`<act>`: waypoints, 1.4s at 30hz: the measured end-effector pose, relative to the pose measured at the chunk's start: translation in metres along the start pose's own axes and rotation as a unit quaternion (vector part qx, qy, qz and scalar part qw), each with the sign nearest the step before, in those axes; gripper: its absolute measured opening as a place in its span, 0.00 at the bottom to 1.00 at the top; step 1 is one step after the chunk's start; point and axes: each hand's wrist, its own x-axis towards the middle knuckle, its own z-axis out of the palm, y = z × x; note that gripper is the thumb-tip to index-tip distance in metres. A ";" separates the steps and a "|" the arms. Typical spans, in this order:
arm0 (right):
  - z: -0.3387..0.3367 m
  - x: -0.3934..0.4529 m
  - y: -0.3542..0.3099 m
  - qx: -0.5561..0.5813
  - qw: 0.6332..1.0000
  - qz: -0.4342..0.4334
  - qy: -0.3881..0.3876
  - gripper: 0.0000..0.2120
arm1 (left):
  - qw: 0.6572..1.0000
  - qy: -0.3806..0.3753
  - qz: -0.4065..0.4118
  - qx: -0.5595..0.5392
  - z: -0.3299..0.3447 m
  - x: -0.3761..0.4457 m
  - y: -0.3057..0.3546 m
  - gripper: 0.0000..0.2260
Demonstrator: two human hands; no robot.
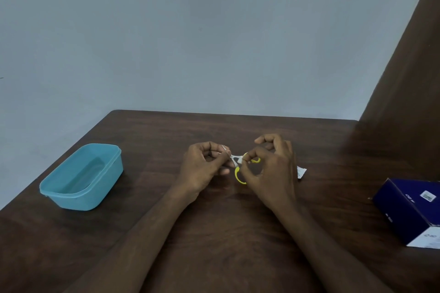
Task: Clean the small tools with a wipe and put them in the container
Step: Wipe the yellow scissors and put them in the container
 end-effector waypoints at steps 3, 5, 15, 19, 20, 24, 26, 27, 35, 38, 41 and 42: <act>-0.002 0.001 0.002 0.021 0.999 -0.012 0.023 0.05 | 1.000 -0.003 0.002 -0.001 0.001 0.000 0.000 0.05; -0.002 0.000 0.002 0.010 1.000 -0.013 0.011 0.06 | 1.000 -0.008 0.004 0.004 0.000 0.000 0.000 0.04; 0.000 0.000 0.007 -0.018 0.999 0.027 0.000 0.05 | 1.000 0.003 0.012 0.008 -0.001 0.001 -0.002 0.04; -0.004 -0.001 0.011 -0.073 0.994 0.079 0.020 0.05 | 1.000 0.008 0.012 0.008 -0.001 0.002 -0.003 0.04; -0.004 0.000 0.013 -0.071 0.994 0.075 0.023 0.05 | 1.000 0.009 0.013 0.008 -0.001 0.002 -0.003 0.04; -0.001 -0.001 0.010 -0.015 0.999 0.047 -0.005 0.06 | 1.000 0.013 0.020 0.008 -0.001 0.001 -0.004 0.04; -0.002 -0.002 0.010 -0.035 0.997 0.071 0.001 0.07 | 1.000 0.010 0.020 0.015 -0.001 0.001 -0.004 0.05; -0.004 -0.001 0.011 -0.045 0.996 0.082 0.013 0.07 | 1.000 0.010 0.021 0.019 0.000 0.000 -0.003 0.05; -0.003 0.000 0.009 -0.024 0.998 0.054 0.014 0.05 | 0.999 0.011 0.025 0.025 -0.001 0.001 -0.004 0.03; -0.007 0.002 0.015 -0.063 0.993 0.087 0.041 0.07 | 0.999 0.022 0.022 0.020 -0.002 0.002 -0.005 0.03; -0.006 0.001 0.012 -0.005 0.998 0.055 0.042 0.06 | 0.999 0.024 0.018 0.020 -0.002 0.003 -0.006 0.04; -0.005 0.000 0.010 0.015 0.998 0.042 0.031 0.06 | 0.999 0.023 0.018 0.020 -0.002 0.002 -0.006 0.05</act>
